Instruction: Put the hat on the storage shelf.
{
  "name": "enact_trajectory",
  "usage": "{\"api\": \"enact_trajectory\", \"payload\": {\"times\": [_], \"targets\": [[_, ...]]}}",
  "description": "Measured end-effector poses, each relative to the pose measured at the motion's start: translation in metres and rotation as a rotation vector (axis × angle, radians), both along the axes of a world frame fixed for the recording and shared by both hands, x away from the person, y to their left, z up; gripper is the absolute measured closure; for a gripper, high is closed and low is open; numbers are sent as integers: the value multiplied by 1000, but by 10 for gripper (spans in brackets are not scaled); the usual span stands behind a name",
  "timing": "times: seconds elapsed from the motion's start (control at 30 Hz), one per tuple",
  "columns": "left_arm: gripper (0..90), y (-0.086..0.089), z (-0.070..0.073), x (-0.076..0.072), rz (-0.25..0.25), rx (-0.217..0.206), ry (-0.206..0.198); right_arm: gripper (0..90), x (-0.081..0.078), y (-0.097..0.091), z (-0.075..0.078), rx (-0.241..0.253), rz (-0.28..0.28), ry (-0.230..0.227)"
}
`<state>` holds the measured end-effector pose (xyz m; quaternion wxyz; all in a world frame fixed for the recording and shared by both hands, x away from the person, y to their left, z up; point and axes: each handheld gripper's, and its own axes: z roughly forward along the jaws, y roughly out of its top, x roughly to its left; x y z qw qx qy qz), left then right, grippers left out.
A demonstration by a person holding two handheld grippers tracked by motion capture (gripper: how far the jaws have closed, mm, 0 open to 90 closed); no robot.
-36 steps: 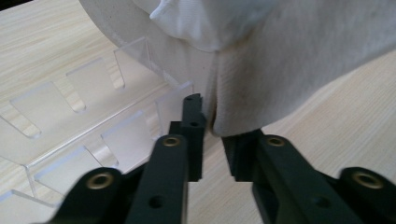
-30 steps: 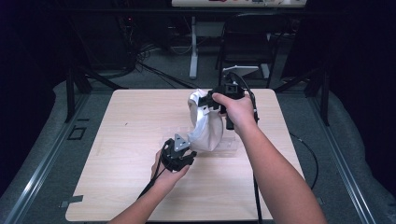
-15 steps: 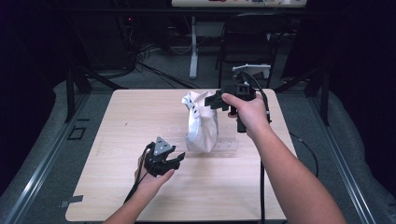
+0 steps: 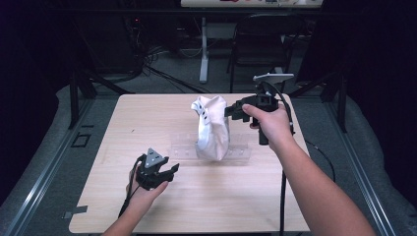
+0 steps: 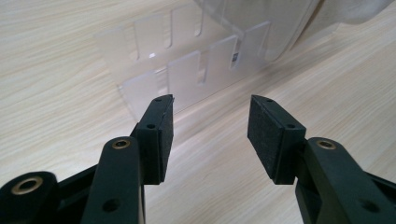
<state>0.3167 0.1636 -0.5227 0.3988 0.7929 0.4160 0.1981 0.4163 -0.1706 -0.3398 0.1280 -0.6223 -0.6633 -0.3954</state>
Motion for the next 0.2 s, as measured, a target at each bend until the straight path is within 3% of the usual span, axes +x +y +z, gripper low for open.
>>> {"api": "enact_trajectory", "payload": {"times": [0.2], "targets": [[503,16,-1,-2,19,-8,3,590,-6,-9,0,-24,-5,-9]]}}
